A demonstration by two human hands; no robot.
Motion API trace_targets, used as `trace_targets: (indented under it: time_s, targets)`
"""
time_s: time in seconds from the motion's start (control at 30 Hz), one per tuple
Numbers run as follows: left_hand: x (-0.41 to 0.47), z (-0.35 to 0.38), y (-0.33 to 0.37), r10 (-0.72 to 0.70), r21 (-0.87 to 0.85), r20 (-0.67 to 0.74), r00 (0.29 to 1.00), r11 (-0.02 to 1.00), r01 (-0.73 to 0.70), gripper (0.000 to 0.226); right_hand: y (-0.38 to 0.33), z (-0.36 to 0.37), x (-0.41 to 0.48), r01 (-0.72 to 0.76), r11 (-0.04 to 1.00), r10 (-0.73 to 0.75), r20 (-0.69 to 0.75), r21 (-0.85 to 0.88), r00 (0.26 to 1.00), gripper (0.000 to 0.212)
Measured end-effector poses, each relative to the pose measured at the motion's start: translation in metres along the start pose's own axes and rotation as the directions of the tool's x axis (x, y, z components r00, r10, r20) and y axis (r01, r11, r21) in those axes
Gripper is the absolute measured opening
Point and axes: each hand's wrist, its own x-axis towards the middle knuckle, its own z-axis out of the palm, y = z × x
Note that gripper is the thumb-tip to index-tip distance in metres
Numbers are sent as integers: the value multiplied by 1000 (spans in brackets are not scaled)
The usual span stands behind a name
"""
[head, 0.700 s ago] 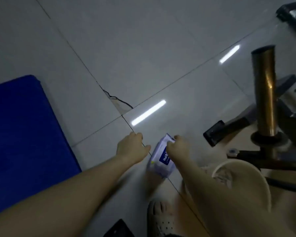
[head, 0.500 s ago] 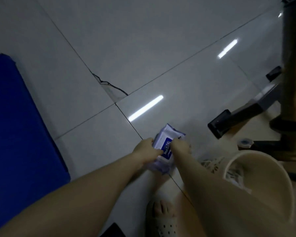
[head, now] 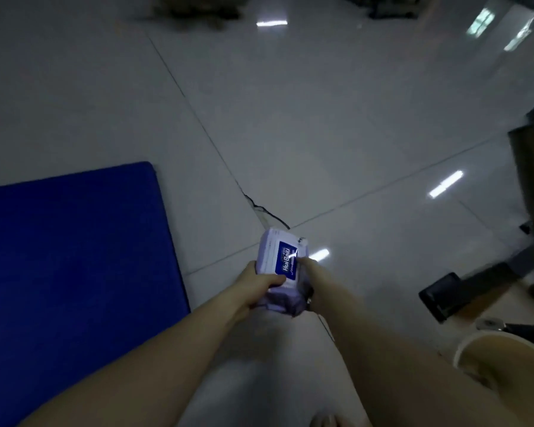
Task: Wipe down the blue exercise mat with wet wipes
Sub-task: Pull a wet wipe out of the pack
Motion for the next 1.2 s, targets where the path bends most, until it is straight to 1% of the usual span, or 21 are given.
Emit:
trace_targets:
  time_s: [0.07,0.13,0.2,0.27,0.4,0.5,0.53,0.57,0.63,0.67,0.7,0.73,0.77,0.83,0.9,0.97,1.07,1.1,1.13,1.17,1.2]
  targets:
    - [-52,-34,34,70,-16,-30,997,997,-70,48,-15,28,-52,69,998,-69,94,-4,993,40]
    - [-112,-66,64,126,-16,-63,990,992,-127,51,-27,50,-99,186,982,-190,209,41,959,53]
    - [-178,-91,91,211,12,-82,974,978,-210,61,-33,70,-154,267,951,-308,365,158,878,69]
    - [-243,-110,110,303,56,-86,949,952,-299,59,-35,87,-210,318,903,-425,499,288,755,65]
    - [-360,-129,133,443,133,-161,882,895,-425,53,-35,113,-320,348,821,-569,597,453,566,63]
    - [-412,-136,147,536,180,-235,811,844,-506,47,-39,131,-382,372,761,-646,567,531,511,70]
    - [-426,-137,152,585,249,-279,761,810,-531,50,-40,135,-399,373,747,-661,557,550,503,71]
    - [-440,-139,156,661,376,-335,672,748,-548,56,-41,140,-413,380,739,-670,549,557,499,71]
    - [-458,-142,160,837,706,-378,396,537,-461,72,-43,149,-434,408,734,-675,521,543,523,71]
    - [-464,-140,161,905,832,-331,266,413,-371,74,-44,153,-439,425,729,-681,500,538,535,68]
    - [-467,-138,162,948,908,-267,172,307,-285,72,-45,158,-440,448,718,-693,485,533,534,66]
    - [-467,-136,162,969,949,-211,129,235,-212,69,-45,162,-441,463,716,-695,477,522,538,64]
    - [-467,-133,163,977,967,-183,108,199,-161,70,-46,164,-443,471,714,-698,473,518,537,63]
    - [-460,-135,166,969,960,-236,79,245,-137,75,-52,174,-437,486,717,-697,482,500,531,61]
    - [-451,-143,171,953,941,-291,81,301,-156,73,-60,183,-429,519,709,-704,507,477,497,63]
    - [-439,-152,175,953,943,-293,75,301,-144,63,-70,192,-417,572,693,-716,511,438,477,58]
    - [-421,-159,175,962,956,-264,75,271,-111,36,-74,201,-397,622,666,-729,539,412,423,45]
    - [-417,-163,173,963,952,-261,66,268,-149,31,-71,202,-389,609,675,-721,546,416,427,45]
    - [-415,-167,172,951,930,-304,55,309,-197,34,-69,205,-380,601,683,-716,540,415,442,46]
    - [-410,-173,171,924,879,-380,43,376,-293,40,-68,207,-372,591,693,-709,539,412,455,47]
    - [-409,-181,173,869,787,-491,65,474,-395,45,-67,208,-365,574,703,-701,545,419,461,48]
